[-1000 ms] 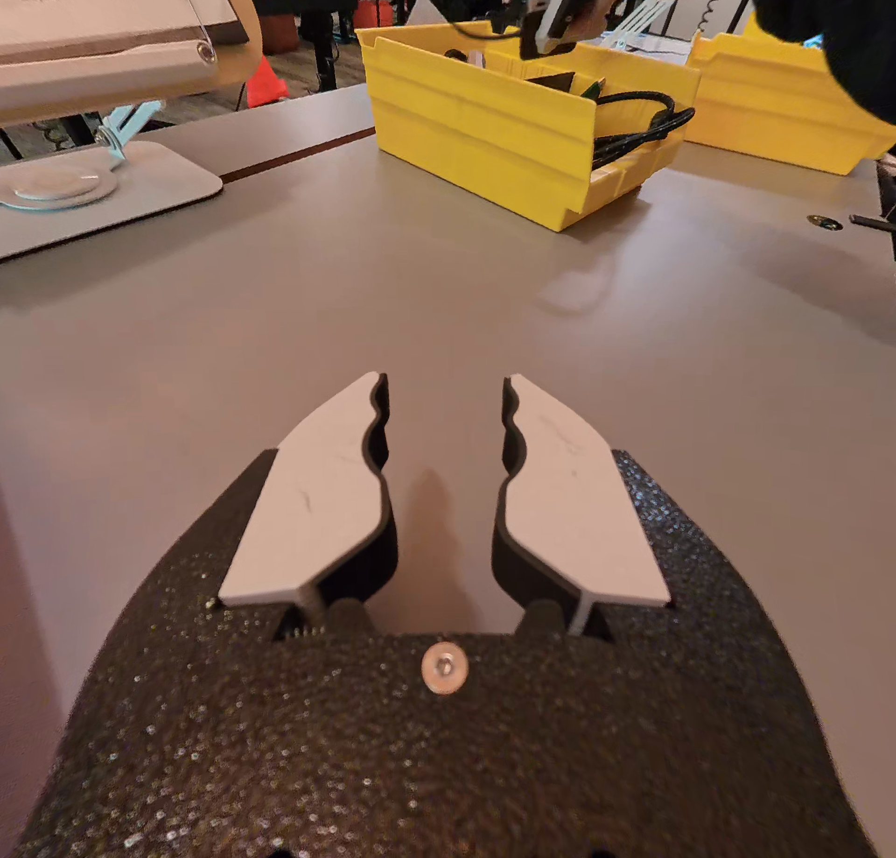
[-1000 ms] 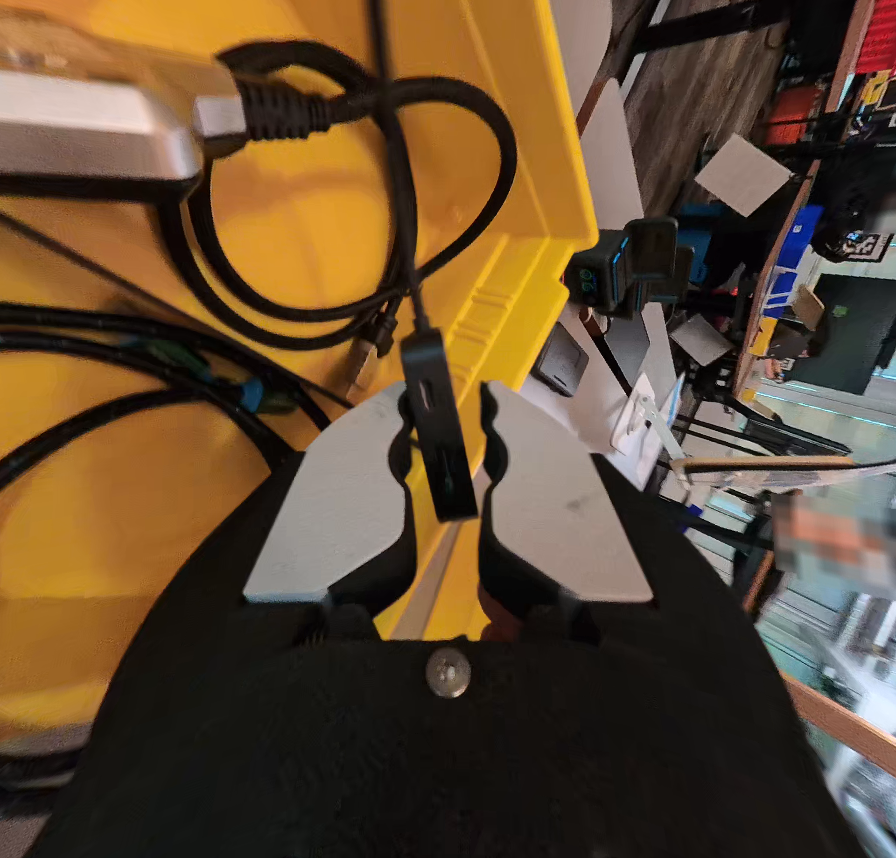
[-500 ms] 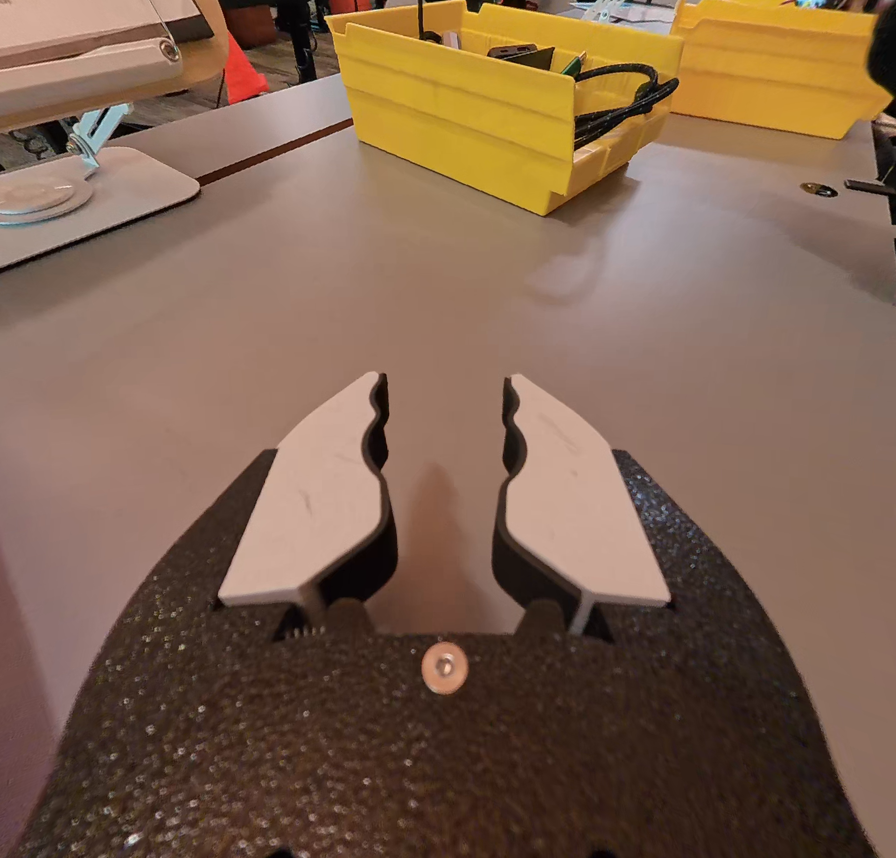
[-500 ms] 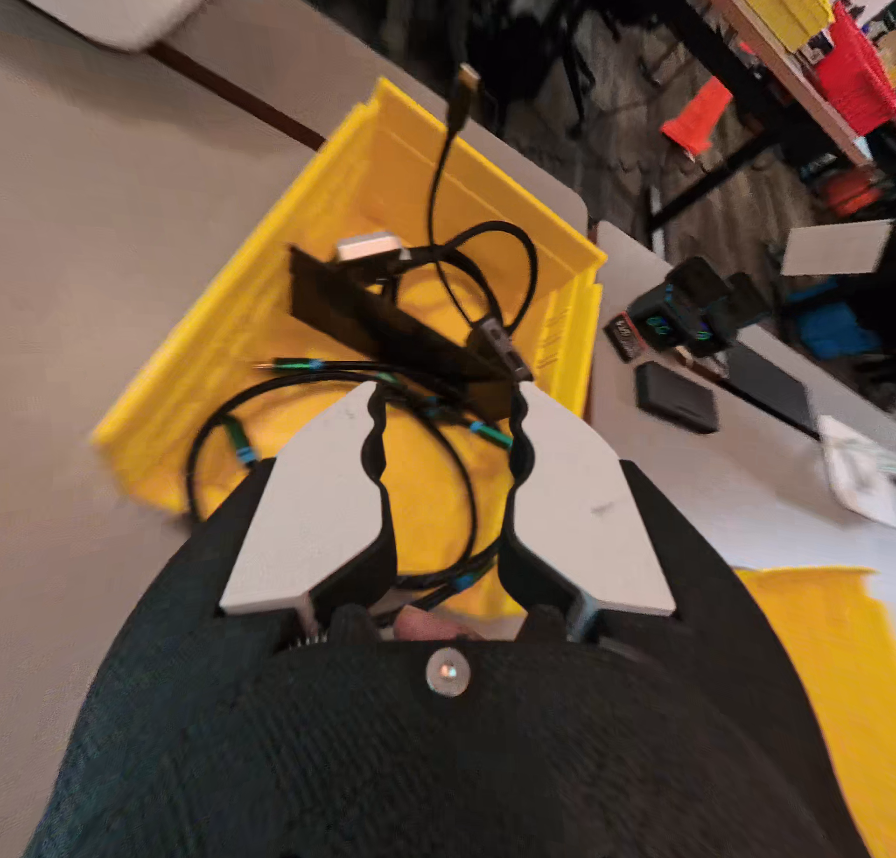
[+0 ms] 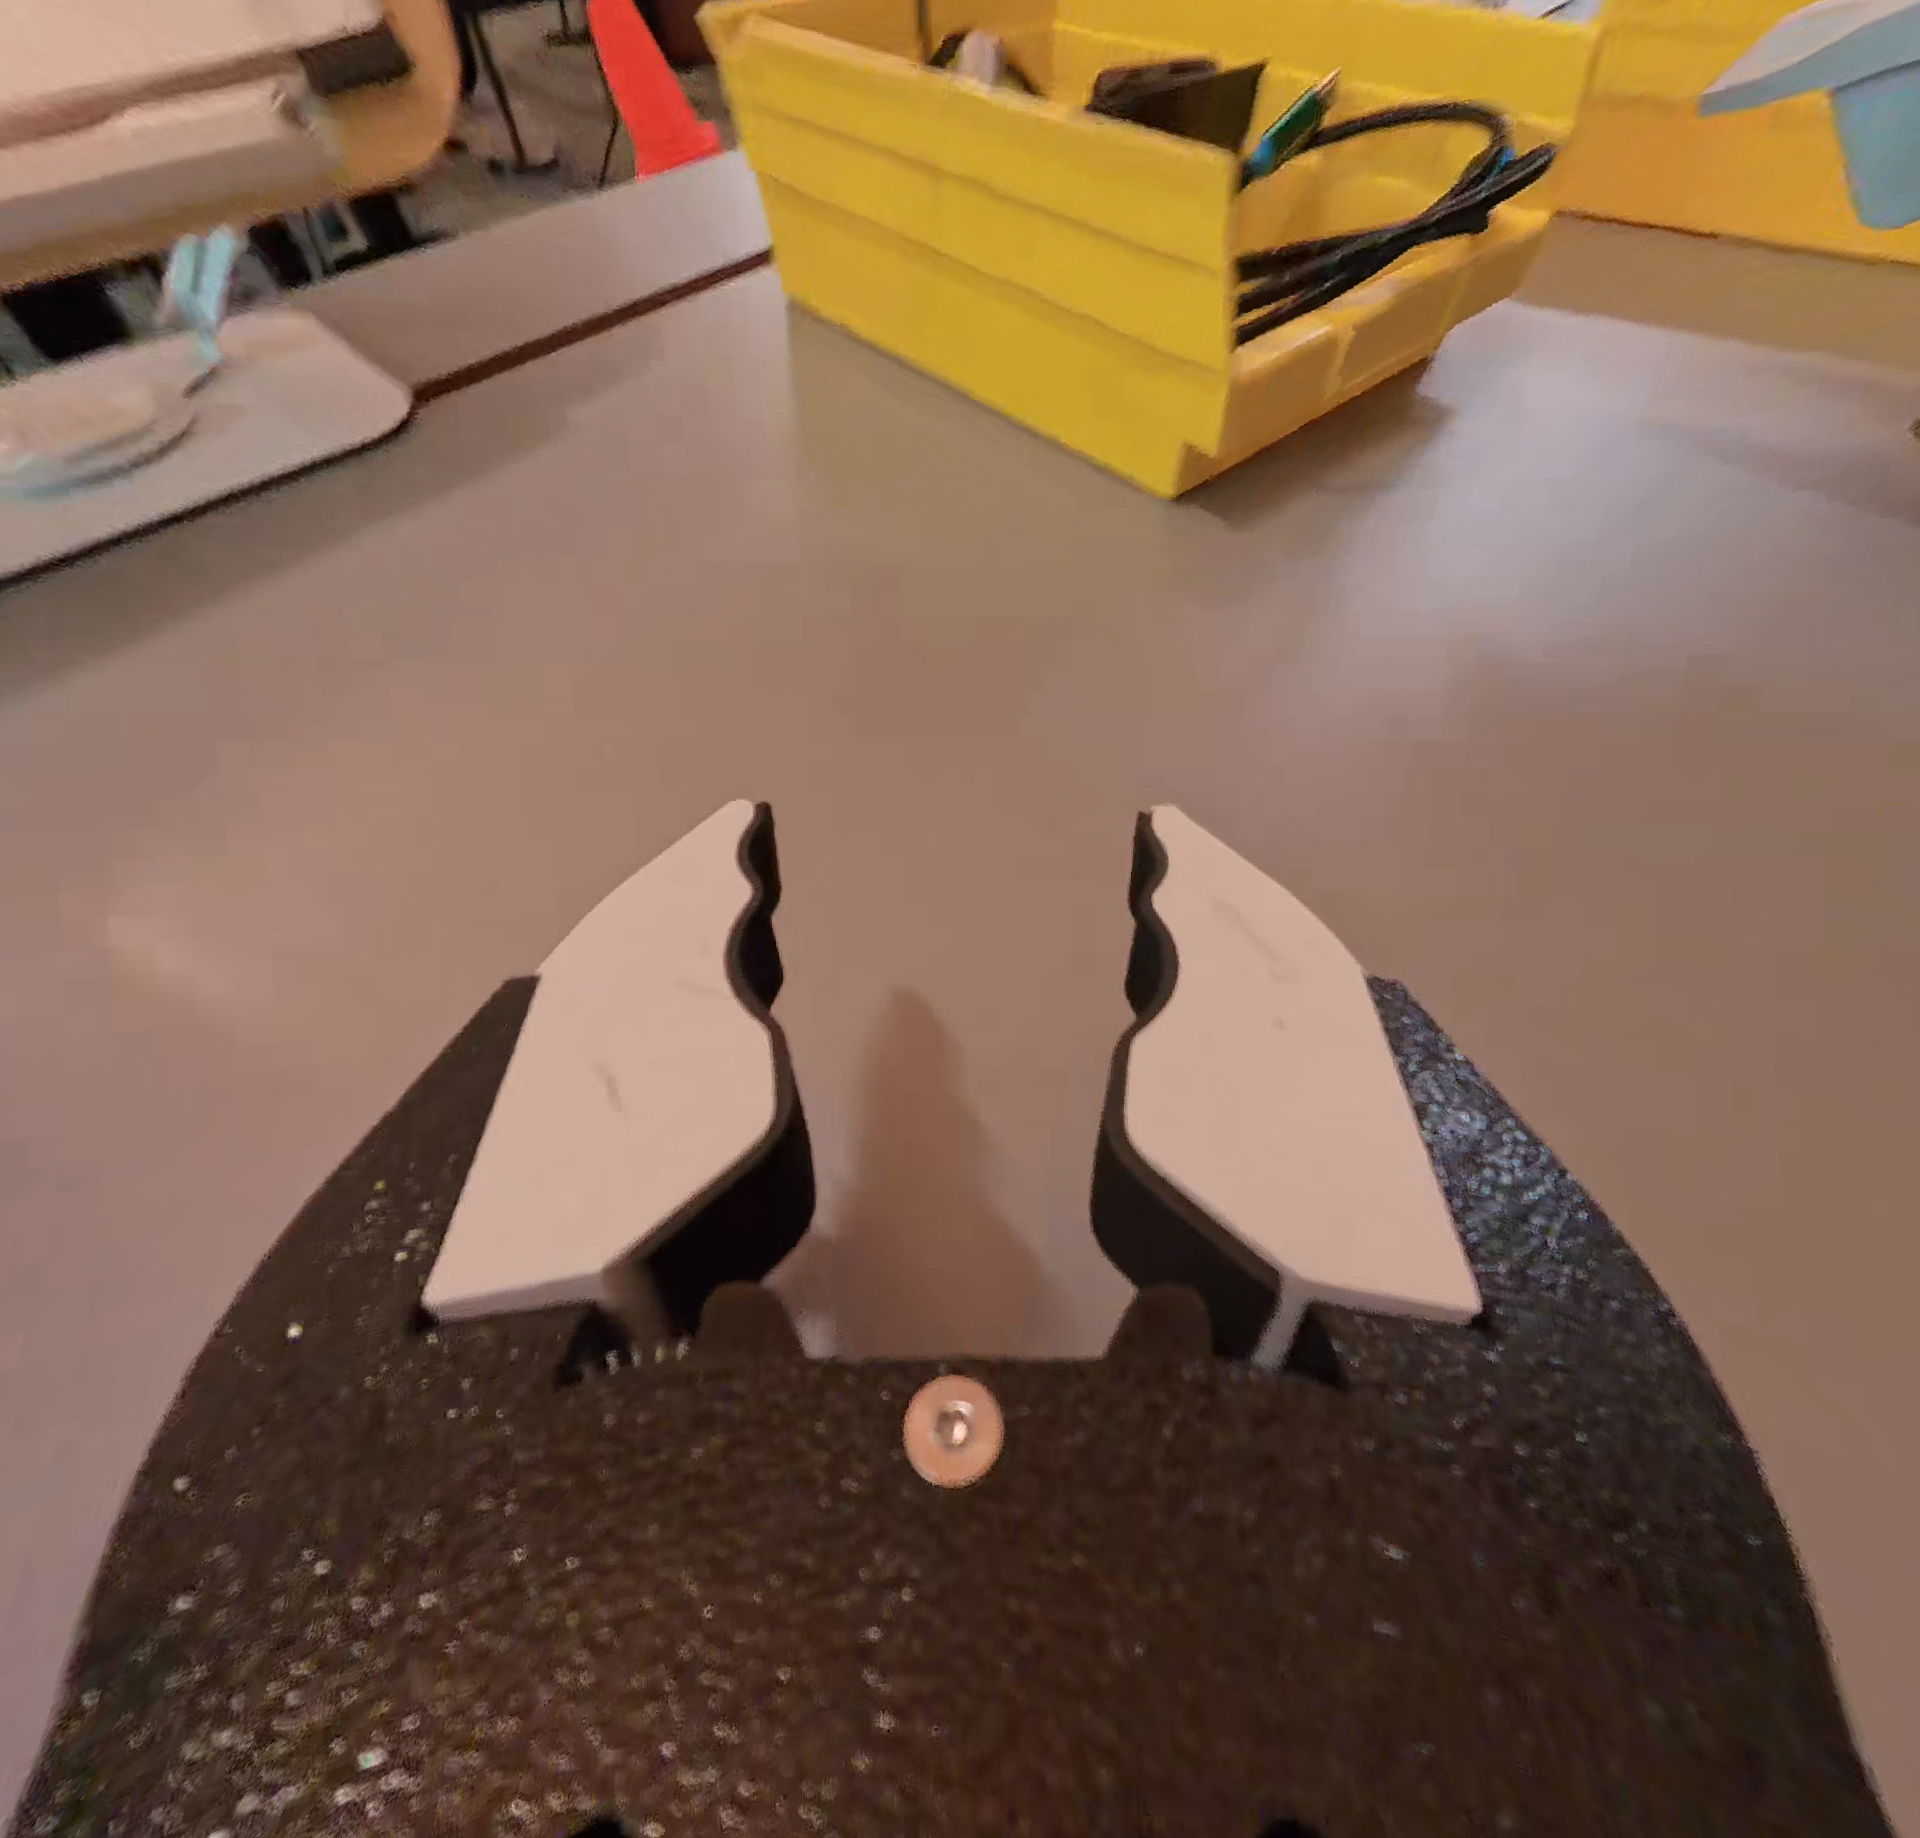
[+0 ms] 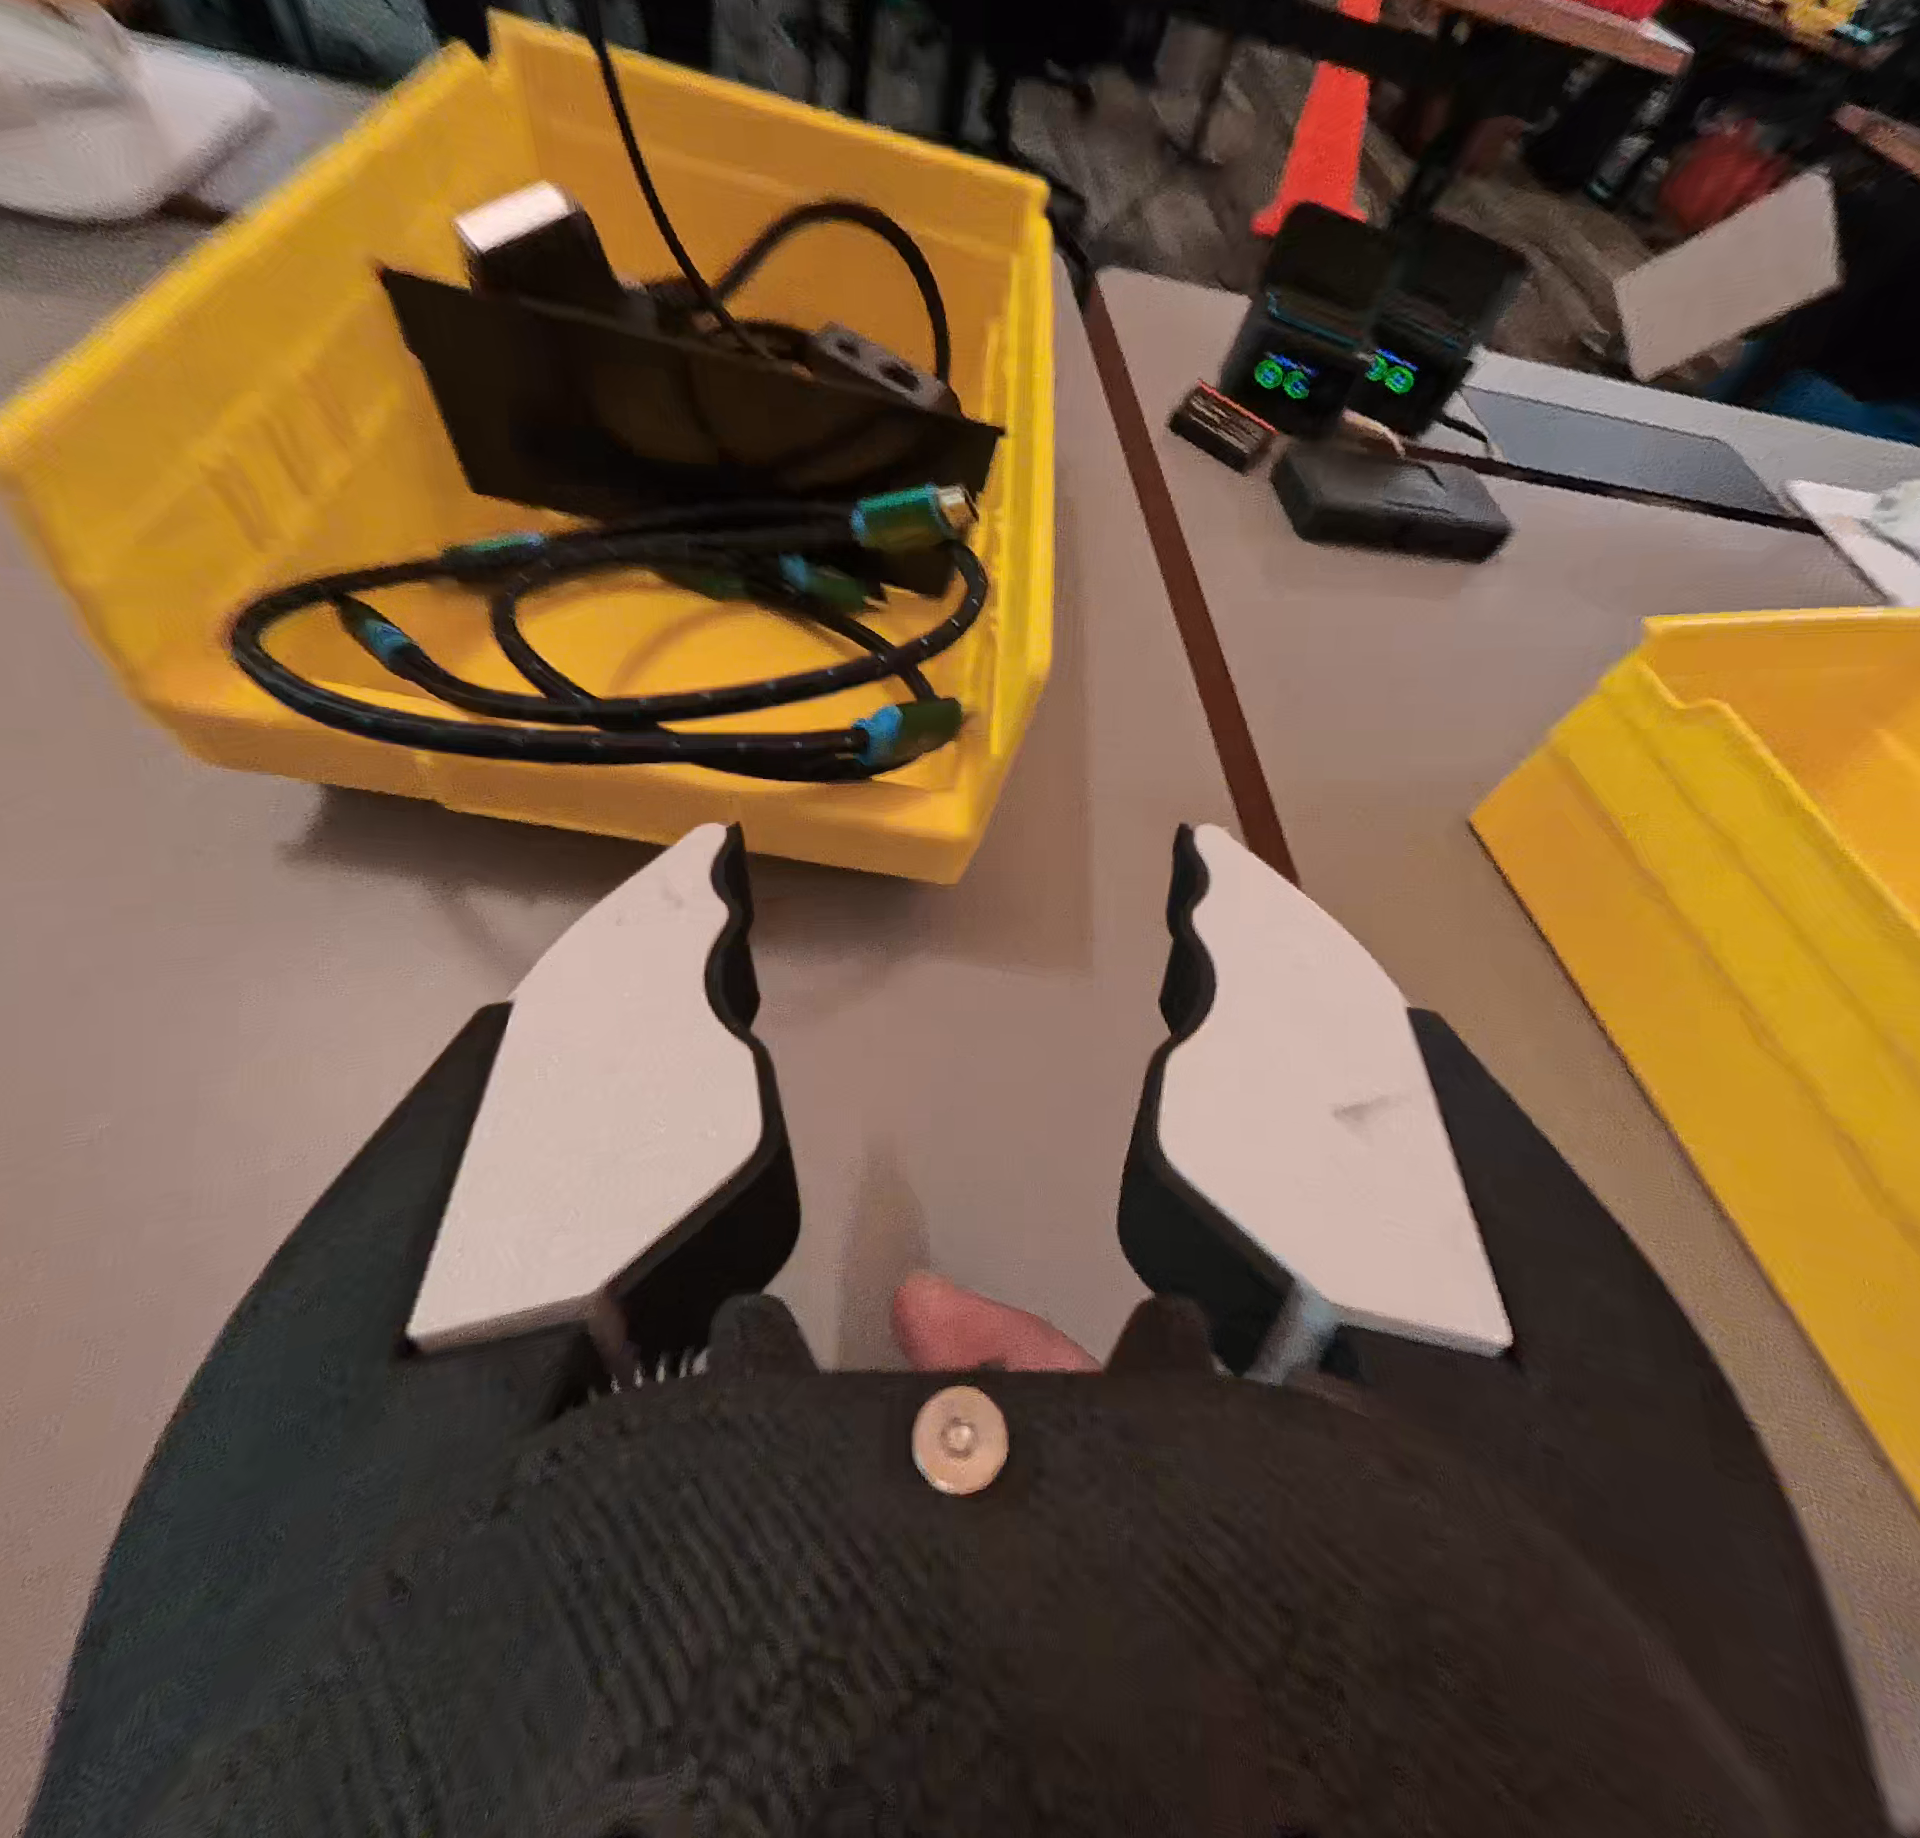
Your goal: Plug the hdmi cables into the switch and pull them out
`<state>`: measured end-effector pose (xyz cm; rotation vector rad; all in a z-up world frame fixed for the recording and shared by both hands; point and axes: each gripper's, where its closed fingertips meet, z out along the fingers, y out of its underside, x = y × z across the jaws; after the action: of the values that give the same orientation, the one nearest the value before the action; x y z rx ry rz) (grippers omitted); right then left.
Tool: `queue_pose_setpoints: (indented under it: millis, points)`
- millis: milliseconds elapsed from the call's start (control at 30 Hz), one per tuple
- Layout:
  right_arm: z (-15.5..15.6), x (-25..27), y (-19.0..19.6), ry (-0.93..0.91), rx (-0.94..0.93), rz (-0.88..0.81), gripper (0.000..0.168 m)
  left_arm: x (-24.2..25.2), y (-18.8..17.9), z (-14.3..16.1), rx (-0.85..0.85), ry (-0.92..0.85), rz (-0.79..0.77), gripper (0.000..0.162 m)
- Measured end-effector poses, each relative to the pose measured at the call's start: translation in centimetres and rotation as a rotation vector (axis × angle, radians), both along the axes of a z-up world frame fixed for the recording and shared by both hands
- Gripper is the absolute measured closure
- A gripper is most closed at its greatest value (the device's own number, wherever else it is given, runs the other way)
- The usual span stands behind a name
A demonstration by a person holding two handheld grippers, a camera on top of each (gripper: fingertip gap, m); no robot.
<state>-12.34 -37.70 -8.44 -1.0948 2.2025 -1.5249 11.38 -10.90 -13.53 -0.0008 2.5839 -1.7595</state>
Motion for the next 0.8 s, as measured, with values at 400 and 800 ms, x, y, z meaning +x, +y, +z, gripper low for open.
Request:
queue_pose_setpoints:
  millis: [400, 800]
  points:
    - [2.4, 2.3, 2.5, -0.042, -0.026, 0.131, 0.092, -4.6, -18.9, 5.0, -0.055, 0.03, 0.111, 0.092]
    - [2.6, 3.9, 3.6, 0.059, -0.08, 0.188, 0.092, -2.9, -23.6, 1.3, 0.114, -0.031, 0.142, 0.125]
